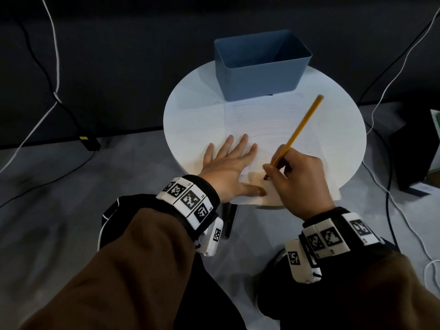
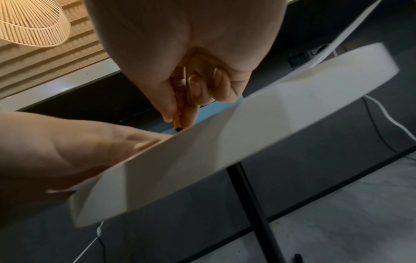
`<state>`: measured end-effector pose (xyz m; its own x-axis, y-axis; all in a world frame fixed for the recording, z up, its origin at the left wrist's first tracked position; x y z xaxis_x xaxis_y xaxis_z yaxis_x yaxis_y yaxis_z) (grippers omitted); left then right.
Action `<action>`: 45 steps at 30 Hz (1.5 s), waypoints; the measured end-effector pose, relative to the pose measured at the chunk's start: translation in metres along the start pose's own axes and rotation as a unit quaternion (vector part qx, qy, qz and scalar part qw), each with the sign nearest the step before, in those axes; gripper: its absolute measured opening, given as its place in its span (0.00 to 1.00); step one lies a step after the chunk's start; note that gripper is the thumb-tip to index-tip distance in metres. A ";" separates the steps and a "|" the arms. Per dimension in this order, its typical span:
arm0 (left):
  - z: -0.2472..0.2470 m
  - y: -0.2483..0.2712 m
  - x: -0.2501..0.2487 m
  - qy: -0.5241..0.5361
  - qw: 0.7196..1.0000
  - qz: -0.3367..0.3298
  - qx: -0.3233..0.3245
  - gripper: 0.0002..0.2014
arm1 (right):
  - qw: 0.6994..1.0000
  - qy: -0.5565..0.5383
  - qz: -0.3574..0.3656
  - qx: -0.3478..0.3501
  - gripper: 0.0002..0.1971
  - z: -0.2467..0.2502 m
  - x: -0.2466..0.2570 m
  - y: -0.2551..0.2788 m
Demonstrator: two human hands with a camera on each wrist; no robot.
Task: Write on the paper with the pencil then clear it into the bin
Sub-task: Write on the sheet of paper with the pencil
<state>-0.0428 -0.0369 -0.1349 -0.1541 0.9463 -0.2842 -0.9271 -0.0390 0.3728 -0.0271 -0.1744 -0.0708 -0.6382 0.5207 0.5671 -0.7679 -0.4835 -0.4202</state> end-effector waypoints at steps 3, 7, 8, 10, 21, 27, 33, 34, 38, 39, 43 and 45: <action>0.000 0.000 0.001 0.003 1.000 0.001 -0.004 0.53 | 1.000 -0.004 0.001 -0.002 0.10 0.002 0.001 -0.001; 0.001 -0.001 -0.002 -0.026 0.999 0.015 0.011 0.55 | 0.999 -0.021 0.012 0.029 0.09 -0.019 0.013 -0.002; 0.000 -0.001 -0.002 -0.030 0.999 0.018 0.014 0.55 | 0.999 -0.021 0.011 0.033 0.09 -0.021 0.013 -0.002; 0.000 -0.001 -0.002 -0.027 1.000 0.012 0.010 0.54 | 0.999 -0.011 0.008 0.031 0.09 -0.017 0.008 -0.003; 0.000 -0.002 -0.003 -0.026 0.999 0.021 0.007 0.53 | 0.999 -0.031 0.001 0.028 0.08 -0.023 0.012 -0.003; -0.001 -0.001 0.001 0.000 1.000 0.002 -0.001 0.53 | 1.000 -0.003 -0.011 -0.007 0.09 0.001 -0.003 -0.002; -0.001 -0.003 -0.002 -0.017 1.000 0.020 0.004 0.54 | 0.999 -0.030 0.010 0.017 0.08 -0.021 0.016 -0.004; 0.000 -0.002 -0.002 -0.011 1.000 0.016 0.006 0.53 | 0.999 -0.026 0.007 0.019 0.08 -0.020 0.013 -0.003; 0.001 0.001 0.000 0.007 1.000 0.005 0.001 0.52 | 1.000 0.008 -0.017 -0.009 0.10 0.010 -0.010 0.002; 0.001 0.001 0.001 0.008 1.000 0.006 0.001 0.52 | 0.999 0.017 -0.024 -0.013 0.10 0.018 -0.015 0.002; 0.003 0.003 0.000 0.007 1.000 0.004 0.000 0.52 | 0.999 0.021 -0.020 -0.014 0.12 0.022 -0.014 0.001; 0.002 0.002 0.000 0.006 1.000 0.004 0.000 0.52 | 1.000 0.005 0.001 -0.011 0.11 0.011 -0.004 -0.002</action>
<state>-0.0440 -0.0367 -0.1320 -0.1653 0.9420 -0.2920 -0.9258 -0.0462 0.3751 -0.0229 -0.1836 -0.0642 -0.6408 0.5257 0.5595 -0.7670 -0.4698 -0.4370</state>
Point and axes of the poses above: each hand's wrist, its own y-axis away from the middle knuckle, its own z-axis out of the back of the hand, x = y × z, the point moved 9 cm from there along -y, towards the middle knuckle, and after that the axes turned 12 degrees about z, right-handed, at the moved point
